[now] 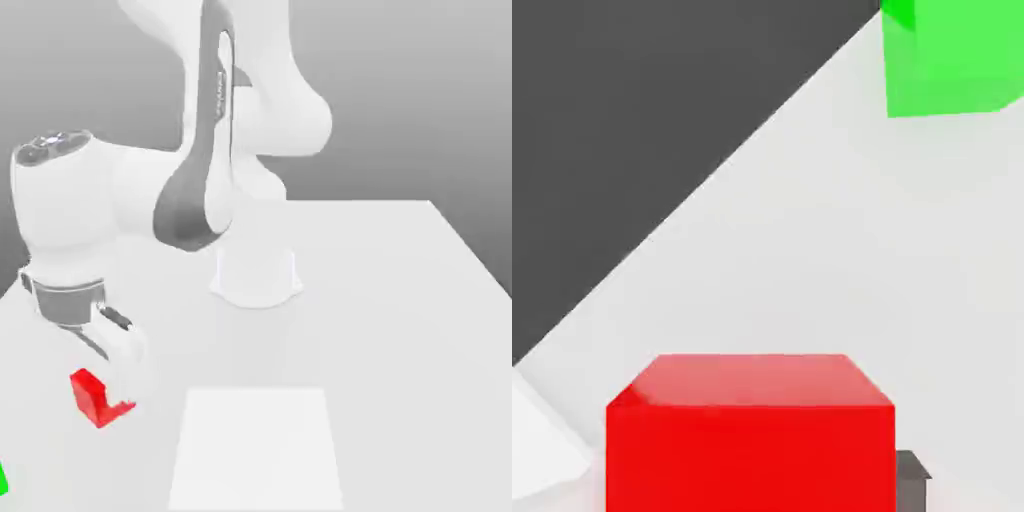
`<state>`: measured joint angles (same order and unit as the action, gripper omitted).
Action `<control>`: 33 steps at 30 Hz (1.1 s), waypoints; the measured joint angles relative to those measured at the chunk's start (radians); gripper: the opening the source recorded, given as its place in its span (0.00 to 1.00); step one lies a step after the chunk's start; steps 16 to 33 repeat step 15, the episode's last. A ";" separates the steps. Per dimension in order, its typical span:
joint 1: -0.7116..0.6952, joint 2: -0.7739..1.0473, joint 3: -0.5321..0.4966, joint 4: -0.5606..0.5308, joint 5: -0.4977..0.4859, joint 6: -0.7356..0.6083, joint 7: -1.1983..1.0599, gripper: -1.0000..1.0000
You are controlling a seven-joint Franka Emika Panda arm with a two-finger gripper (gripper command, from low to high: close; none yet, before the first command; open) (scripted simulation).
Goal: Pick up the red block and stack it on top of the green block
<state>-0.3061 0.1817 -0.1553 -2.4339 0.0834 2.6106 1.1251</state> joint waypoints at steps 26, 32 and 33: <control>-0.103 0.289 -0.048 0.303 0.094 -0.023 0.063 1.00; -0.103 0.289 -0.048 0.303 0.094 -0.023 0.063 1.00; -0.103 0.289 -0.048 0.303 0.094 -0.023 0.063 1.00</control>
